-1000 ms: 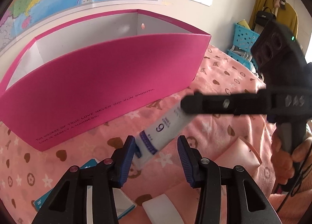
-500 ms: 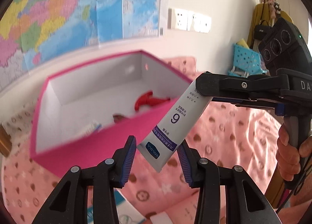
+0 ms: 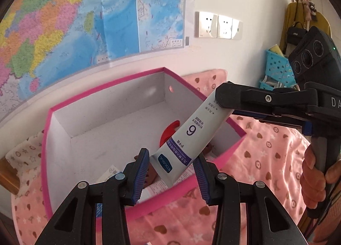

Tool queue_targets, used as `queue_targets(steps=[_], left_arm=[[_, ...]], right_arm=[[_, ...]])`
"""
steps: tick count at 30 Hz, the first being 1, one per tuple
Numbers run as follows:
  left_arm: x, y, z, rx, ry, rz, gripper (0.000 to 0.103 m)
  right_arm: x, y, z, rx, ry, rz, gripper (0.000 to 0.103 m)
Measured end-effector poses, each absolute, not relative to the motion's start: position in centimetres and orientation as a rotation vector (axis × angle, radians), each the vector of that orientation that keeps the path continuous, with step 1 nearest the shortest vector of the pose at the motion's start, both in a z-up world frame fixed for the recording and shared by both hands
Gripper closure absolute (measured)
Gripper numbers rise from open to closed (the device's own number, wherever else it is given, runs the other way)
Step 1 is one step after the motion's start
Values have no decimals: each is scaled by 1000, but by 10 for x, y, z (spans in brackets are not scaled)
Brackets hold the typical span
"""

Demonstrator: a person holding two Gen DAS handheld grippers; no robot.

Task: Organize rigid objects
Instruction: 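Carry the white tube into the magenta box and open the right tool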

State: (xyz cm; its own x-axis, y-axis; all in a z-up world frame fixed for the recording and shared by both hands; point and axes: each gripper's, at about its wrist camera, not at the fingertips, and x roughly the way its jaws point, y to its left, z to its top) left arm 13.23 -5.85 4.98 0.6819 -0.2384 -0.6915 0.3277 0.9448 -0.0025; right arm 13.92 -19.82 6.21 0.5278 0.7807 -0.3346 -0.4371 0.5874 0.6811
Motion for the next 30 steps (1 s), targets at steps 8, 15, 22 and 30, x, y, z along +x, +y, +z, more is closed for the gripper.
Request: queue_targets(steps=[8,15,22,30], left_arm=[[150,-60,33,108,814,-303,61],[139,-48,40,84,771,-304,61],[103,-33,50,53,691,-326,60],[61,0,54,-23,640,-300,56]], right_arm=[[162,-197,38,532,768,712,76],[151,-202,42,343,741,525,73],[127,-205,49,289,708,515,73],[93,-188,54,247,682,598,67]])
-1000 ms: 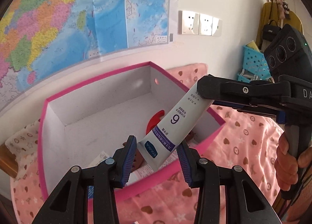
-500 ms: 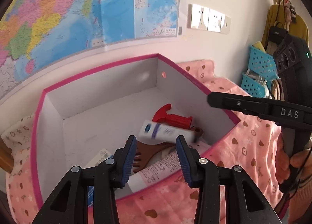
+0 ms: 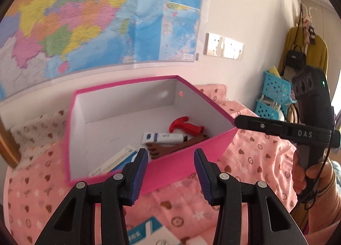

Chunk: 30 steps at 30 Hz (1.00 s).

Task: Organize rigid objects
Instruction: 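Move the right tool to the blue-and-white medicine box on the bed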

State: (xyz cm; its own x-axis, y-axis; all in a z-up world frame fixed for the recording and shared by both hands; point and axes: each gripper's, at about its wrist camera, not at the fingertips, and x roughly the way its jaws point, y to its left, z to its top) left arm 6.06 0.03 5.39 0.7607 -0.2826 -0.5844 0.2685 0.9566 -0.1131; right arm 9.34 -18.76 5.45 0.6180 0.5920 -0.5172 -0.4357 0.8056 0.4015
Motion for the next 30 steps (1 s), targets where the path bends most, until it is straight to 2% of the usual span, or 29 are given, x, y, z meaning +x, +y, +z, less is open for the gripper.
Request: queue_targets(steps=[9,12,17,20,30], left_arm=[[33,42,33,-119,680,-191,52],[23,56,24,-136,700,-140,46],[8,69,6,-137,753,-87,46],[-1,77,-2,-157,775,-70,46],[-19,90,-27,-227,836,-71,46]], right_arm=[[73,-155,32,201,771,718,60],[71,-139,17,187,822,748,60],[69,-117,0,161,878,790,59],[69,-103,-10,142,911,814,55],[68,-65,-33,81,992,864,55]])
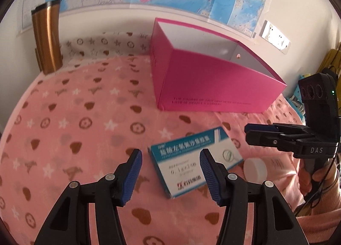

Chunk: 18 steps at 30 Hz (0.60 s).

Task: Organize rigid objects
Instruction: 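Move the right tool to the blue-and-white medicine box on the bed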

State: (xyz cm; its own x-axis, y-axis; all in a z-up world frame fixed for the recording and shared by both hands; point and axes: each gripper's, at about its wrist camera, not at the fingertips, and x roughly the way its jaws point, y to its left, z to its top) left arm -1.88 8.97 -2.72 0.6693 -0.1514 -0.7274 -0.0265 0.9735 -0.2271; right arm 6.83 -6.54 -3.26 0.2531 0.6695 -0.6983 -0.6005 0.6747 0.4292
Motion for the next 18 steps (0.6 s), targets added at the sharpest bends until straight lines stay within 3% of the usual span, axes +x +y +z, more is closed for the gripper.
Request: queue_targets(steps=[9,13,18], left_arm=[[-24,88,-43,-267,880,-112,48],[-23,86,-46,-275,887,-125,56],[-24,85,-47,-280,890,-139,58]], right_arm=[[71,-45,-47,48,1041,876,55],[73,-40,-53,50,1061,874,55],[74,-38,-57,54,1074,877,55]])
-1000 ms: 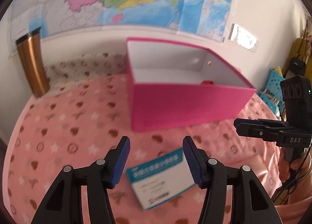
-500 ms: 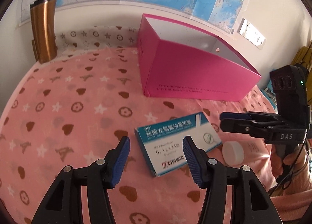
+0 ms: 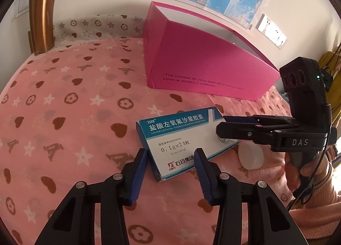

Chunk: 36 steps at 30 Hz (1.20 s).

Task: Organize rigid objects
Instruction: 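Grasp the medicine box by its edge with the right tool and lift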

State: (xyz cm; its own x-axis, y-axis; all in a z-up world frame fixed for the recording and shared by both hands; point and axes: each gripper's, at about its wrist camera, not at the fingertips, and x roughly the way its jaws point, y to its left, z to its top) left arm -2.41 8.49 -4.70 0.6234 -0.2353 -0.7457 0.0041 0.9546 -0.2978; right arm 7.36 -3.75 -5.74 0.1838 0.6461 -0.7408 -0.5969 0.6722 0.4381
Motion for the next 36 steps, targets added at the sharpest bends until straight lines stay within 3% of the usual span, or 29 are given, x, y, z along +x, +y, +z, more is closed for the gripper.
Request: queue_targets(steps=[36], left_arm=[[-5,56,-10,-221,808,-190,59]], right_arm=[[63,-65,-16,53,919,801,57]])
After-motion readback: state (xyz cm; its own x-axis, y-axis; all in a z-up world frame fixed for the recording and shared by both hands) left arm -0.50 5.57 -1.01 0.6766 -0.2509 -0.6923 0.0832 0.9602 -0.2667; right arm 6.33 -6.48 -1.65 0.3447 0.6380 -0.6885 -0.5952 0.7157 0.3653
